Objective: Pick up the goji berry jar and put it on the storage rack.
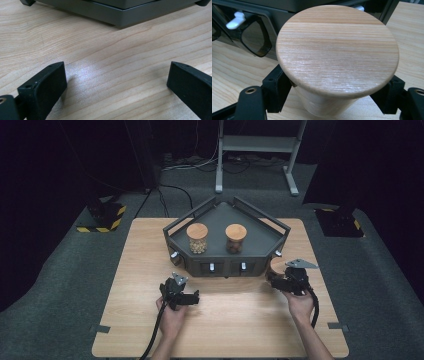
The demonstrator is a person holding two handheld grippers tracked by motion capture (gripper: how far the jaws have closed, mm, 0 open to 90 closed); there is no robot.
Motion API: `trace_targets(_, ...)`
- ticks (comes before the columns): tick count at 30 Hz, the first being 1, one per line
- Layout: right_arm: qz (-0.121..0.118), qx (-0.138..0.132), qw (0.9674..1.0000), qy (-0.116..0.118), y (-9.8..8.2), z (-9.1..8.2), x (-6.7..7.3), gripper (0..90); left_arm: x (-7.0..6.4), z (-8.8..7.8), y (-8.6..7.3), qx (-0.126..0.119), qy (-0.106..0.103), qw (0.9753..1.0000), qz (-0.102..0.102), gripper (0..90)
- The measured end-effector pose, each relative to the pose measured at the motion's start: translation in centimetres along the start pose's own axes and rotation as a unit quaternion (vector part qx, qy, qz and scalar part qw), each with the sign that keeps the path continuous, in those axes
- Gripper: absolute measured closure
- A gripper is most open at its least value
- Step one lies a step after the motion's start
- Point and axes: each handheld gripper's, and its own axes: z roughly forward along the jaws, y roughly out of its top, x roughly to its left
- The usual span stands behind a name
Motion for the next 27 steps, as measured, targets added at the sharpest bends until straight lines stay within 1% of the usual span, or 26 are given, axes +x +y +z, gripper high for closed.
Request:
trace_targets(5,-0.008,0.0,1.0,0.005,0.4,-0.5,0.0,25.3,0.0,0.0,0.0,0.0,0.0,1.0,0.0,2.5)
trace_targets(9,-0.003,-0.007,0.9999,0.011,0.5,-0.9,-0.2,25.3,0.0,0.0,0.0,0.0,0.0,1.0,0.0,2.5)
trace_targets(11,-0.006,-0.008,0.9999,0.013,0.6,-1.2,-0.2,25.3,0.0,0.0,0.0,0.0,0.0,1.0,0.0,2.5)
trace_targets(16,-0.013,-0.005,0.9998,0.017,1.3,-1.7,-0.3,25.3,0.0,0.0,0.0,0.0,0.0,1.0,0.0,2.5)
trace_targets(27,-0.021,-0.011,0.9995,0.022,2.8,-3.0,-0.3,25.3,0.0,0.0,0.0,0.0,0.0,1.0,0.0,2.5)
